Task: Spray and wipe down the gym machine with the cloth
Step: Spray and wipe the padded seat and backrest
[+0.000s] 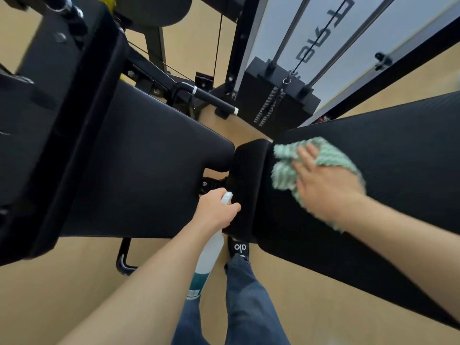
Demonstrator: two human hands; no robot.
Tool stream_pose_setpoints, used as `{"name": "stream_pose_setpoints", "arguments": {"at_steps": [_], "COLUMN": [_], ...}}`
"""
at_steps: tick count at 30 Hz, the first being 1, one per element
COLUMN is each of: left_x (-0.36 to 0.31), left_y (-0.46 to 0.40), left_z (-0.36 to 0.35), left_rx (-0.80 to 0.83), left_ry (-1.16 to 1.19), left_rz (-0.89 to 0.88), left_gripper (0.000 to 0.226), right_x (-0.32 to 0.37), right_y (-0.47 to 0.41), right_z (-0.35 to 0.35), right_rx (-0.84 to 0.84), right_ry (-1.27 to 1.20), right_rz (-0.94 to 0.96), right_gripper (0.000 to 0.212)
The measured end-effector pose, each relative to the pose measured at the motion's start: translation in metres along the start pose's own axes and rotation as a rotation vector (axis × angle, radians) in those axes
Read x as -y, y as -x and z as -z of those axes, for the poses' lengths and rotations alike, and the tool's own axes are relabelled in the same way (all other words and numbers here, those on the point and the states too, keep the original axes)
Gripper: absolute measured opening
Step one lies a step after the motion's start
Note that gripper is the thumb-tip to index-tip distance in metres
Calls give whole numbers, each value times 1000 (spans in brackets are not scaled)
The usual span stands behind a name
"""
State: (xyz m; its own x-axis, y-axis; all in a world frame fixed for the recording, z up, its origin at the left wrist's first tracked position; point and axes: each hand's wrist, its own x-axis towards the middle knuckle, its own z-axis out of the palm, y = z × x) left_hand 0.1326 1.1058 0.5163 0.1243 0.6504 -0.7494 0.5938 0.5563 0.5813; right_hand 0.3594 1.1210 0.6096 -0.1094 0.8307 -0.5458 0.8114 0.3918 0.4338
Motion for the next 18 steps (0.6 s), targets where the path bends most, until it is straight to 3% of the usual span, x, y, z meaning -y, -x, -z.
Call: {"name": "stream_pose_setpoints", "arguments": {"at_steps": [3, 9, 11, 18], "left_x": [5, 16, 20, 49], "left_y": [-6, -9, -8, 2], "left_z": [-1, 2, 1, -16], "left_rx": [-45, -27, 0, 122], "left_ry": [-25, 48, 62, -82], "left_rz": [26, 9, 10, 115], "left_gripper": [28, 35, 33, 36], "right_x": [-27, -7, 6, 85], "right_y": [-5, -12, -10, 13], "right_z": [6, -13, -15, -38], "right_rx": [16, 46, 62, 129], "right_ry": [65, 108, 104, 22], "right_rz": [-84, -85, 3, 518], "right_gripper": [64, 77, 82, 62]}}
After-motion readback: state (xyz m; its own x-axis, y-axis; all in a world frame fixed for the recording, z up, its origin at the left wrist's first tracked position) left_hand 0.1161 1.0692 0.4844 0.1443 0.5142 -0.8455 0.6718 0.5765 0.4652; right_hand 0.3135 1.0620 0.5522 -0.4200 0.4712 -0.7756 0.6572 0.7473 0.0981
